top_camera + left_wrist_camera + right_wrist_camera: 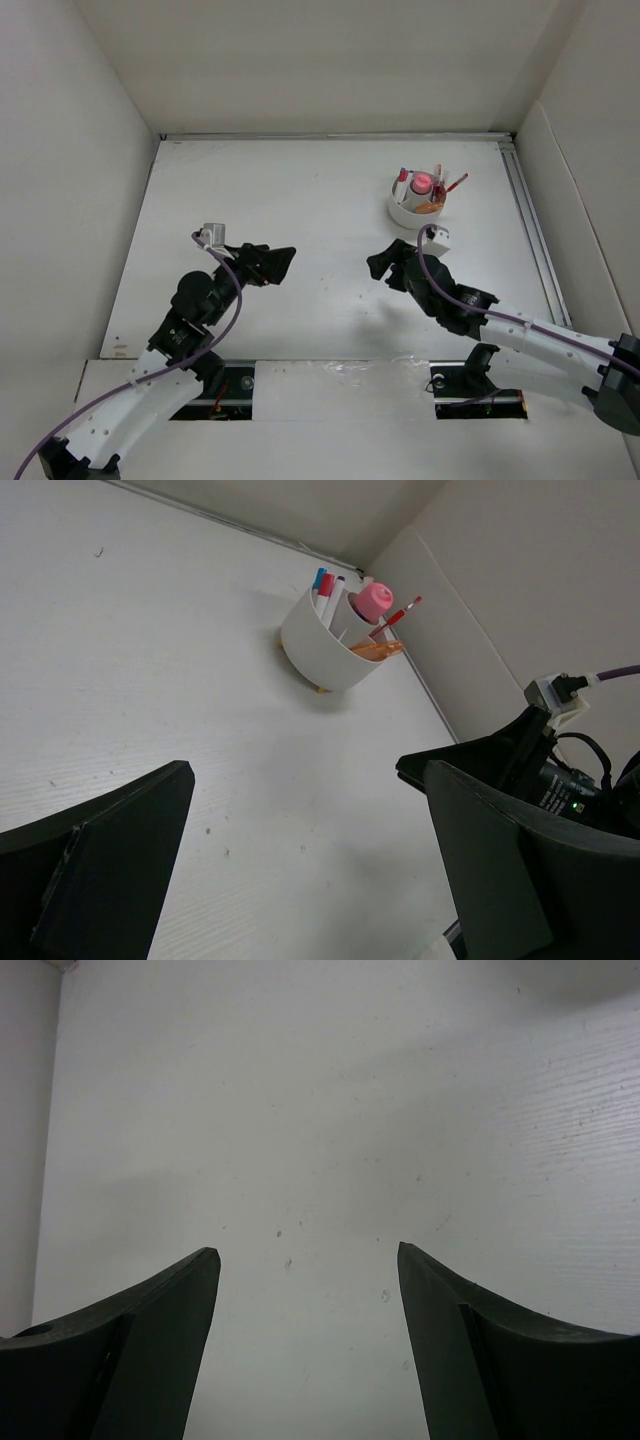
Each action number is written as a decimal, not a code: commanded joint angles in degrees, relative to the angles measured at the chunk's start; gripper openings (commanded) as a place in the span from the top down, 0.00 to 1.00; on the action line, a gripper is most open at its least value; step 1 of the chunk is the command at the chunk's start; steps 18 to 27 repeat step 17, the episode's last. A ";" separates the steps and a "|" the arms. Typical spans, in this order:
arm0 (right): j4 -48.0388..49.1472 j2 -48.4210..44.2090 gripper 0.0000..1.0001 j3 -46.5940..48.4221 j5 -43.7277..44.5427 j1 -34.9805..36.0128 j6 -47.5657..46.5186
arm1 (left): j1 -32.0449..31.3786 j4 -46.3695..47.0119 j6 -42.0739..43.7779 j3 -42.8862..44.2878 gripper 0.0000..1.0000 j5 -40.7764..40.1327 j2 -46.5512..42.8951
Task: Sort the stationery into containers
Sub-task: Reset both arms
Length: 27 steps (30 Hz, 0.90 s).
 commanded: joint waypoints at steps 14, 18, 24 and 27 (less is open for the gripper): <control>1.37 0.80 0.22 1.80 2.72 1.12 0.38 | -0.04 3.42 1.39 -0.38 0.00 2.79 -1.81; 1.37 1.33 0.22 1.80 3.24 1.12 0.38 | -0.04 3.43 1.92 0.33 0.00 2.28 0.29; 1.37 1.33 0.22 1.80 3.24 1.12 0.38 | -0.04 3.43 1.92 0.33 0.00 2.28 0.29; 1.37 1.33 0.22 1.80 3.24 1.12 0.38 | -0.04 3.43 1.92 0.33 0.00 2.28 0.29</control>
